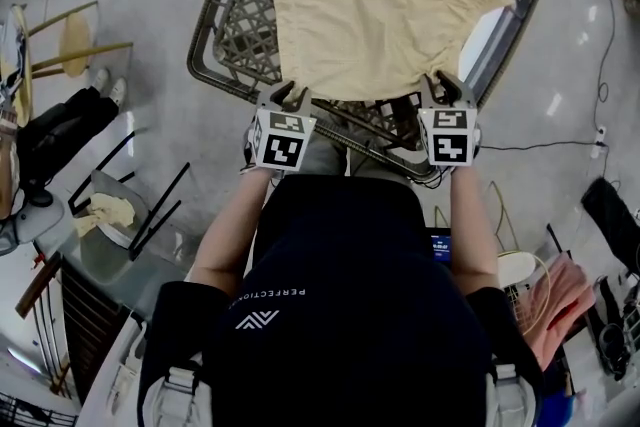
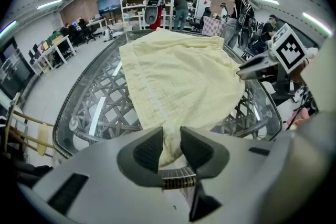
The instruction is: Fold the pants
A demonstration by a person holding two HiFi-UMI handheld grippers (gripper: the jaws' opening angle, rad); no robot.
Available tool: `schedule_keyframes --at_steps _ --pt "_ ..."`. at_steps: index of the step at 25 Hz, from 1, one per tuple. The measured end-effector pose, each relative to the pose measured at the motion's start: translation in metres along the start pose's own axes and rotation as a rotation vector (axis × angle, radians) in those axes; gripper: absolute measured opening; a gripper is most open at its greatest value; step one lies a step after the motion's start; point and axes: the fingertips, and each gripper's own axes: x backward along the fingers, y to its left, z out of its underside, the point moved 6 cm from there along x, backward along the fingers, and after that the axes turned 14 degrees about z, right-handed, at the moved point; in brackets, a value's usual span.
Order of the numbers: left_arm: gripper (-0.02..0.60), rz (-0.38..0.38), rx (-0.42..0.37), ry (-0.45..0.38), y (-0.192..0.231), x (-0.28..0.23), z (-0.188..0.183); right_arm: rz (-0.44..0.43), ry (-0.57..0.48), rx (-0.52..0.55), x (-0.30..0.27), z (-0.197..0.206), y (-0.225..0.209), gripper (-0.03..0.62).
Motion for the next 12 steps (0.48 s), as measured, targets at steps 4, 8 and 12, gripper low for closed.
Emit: schedule_keyframes --at_steps 4,8,12 --pt "0.077 0.001 -0.015 0.02 0.003 -0.001 -0.001 0.005 0.007 0.021 0.0 0.001 0.003 0.085" --pt "0.044 0.07 -0.002 0.05 0.007 0.001 -0.003 0.014 0.011 0.06 0.002 0.002 0.006 0.057" --pt "0.037 0.121 0.016 0.021 0.01 0.013 -0.01 0.006 0.009 0.059 0.011 0.002 0.008 0.051"
